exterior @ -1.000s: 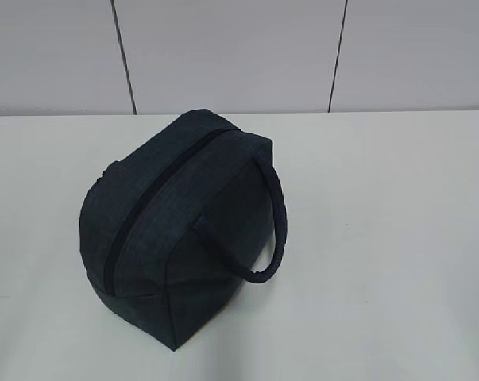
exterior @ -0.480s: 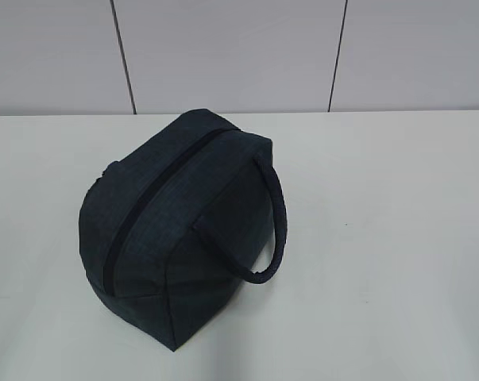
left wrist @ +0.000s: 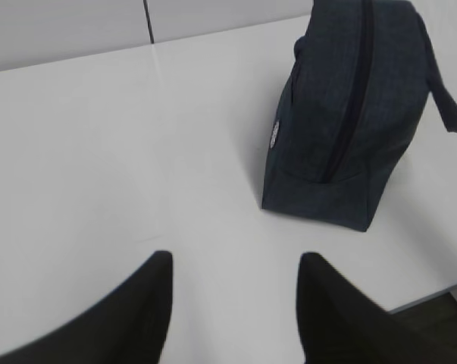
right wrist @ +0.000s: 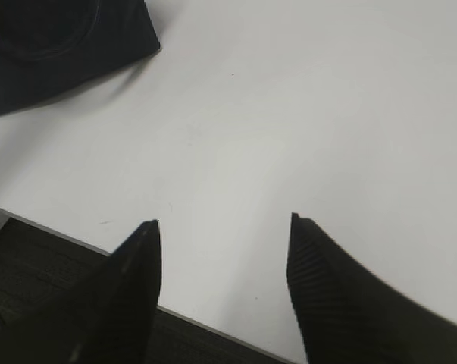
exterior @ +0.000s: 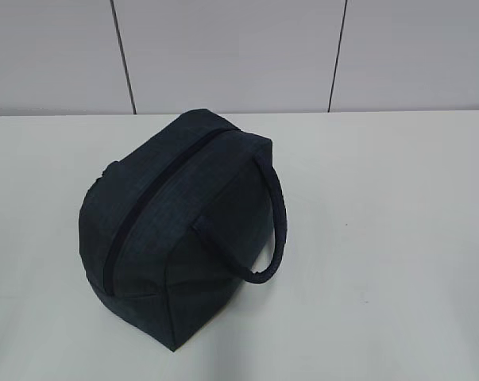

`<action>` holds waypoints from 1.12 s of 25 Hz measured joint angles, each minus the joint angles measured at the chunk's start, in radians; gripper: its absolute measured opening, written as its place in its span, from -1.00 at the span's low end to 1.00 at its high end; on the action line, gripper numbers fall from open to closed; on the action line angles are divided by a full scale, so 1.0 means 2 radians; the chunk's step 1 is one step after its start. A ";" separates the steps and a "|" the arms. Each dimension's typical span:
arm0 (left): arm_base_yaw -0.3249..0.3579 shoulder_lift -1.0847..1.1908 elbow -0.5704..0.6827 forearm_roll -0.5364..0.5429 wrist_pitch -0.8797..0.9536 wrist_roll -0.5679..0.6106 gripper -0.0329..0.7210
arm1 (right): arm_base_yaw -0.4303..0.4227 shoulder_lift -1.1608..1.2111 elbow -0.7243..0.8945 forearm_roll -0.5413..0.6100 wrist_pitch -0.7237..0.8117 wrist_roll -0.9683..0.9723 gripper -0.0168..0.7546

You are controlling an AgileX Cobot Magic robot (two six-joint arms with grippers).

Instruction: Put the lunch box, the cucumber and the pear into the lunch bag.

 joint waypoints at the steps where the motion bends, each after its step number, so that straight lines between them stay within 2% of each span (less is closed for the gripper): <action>1: 0.000 0.000 0.000 0.001 0.000 0.001 -0.06 | 0.000 0.000 0.000 0.000 0.000 0.000 0.14; 17: 0.000 0.000 0.000 0.009 0.000 0.002 -0.14 | -0.004 0.000 0.000 0.000 0.000 0.000 0.14; 25: 0.000 0.000 0.000 0.010 0.001 0.002 -0.14 | -0.079 0.000 0.000 0.000 0.000 0.000 0.14; 28: 0.013 0.000 0.000 0.010 0.001 0.002 -0.16 | -0.101 0.000 0.000 0.000 0.000 0.000 0.14</action>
